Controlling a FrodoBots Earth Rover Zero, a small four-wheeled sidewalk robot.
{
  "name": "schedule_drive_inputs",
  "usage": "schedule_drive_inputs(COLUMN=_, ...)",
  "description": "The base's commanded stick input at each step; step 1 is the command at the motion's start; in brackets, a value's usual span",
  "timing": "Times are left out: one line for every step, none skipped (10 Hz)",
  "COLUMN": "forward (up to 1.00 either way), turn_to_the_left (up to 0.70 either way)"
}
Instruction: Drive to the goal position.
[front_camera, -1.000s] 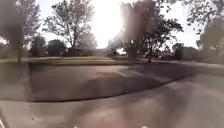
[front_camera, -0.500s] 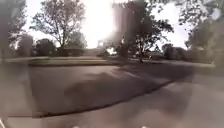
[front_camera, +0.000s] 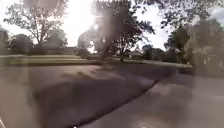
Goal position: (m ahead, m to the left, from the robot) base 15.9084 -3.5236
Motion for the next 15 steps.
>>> schedule_drive_inputs(forward=0.85, turn_to_the_left=-0.34)
schedule_drive_inputs(forward=0.85, turn_to_the_left=-0.34)
schedule_drive_inputs(forward=0.85, turn_to_the_left=-0.34)
schedule_drive_inputs(forward=0.85, turn_to_the_left=-0.24)
schedule_drive_inputs(forward=0.85, turn_to_the_left=-0.02)
schedule_drive_inputs(forward=0.85, turn_to_the_left=0.00)
schedule_drive_inputs(forward=0.85, turn_to_the_left=0.00)
schedule_drive_inputs(forward=0.85, turn_to_the_left=0.00)
schedule_drive_inputs(forward=0.85, turn_to_the_left=0.00)
schedule_drive_inputs(forward=0.85, turn_to_the_left=0.00)
schedule_drive_inputs(forward=0.85, turn_to_the_left=0.00)
schedule_drive_inputs(forward=0.85, turn_to_the_left=0.00)
schedule_drive_inputs(forward=0.85, turn_to_the_left=0.00)
schedule_drive_inputs(forward=0.85, turn_to_the_left=0.00)
schedule_drive_inputs(forward=0.85, turn_to_the_left=0.00)
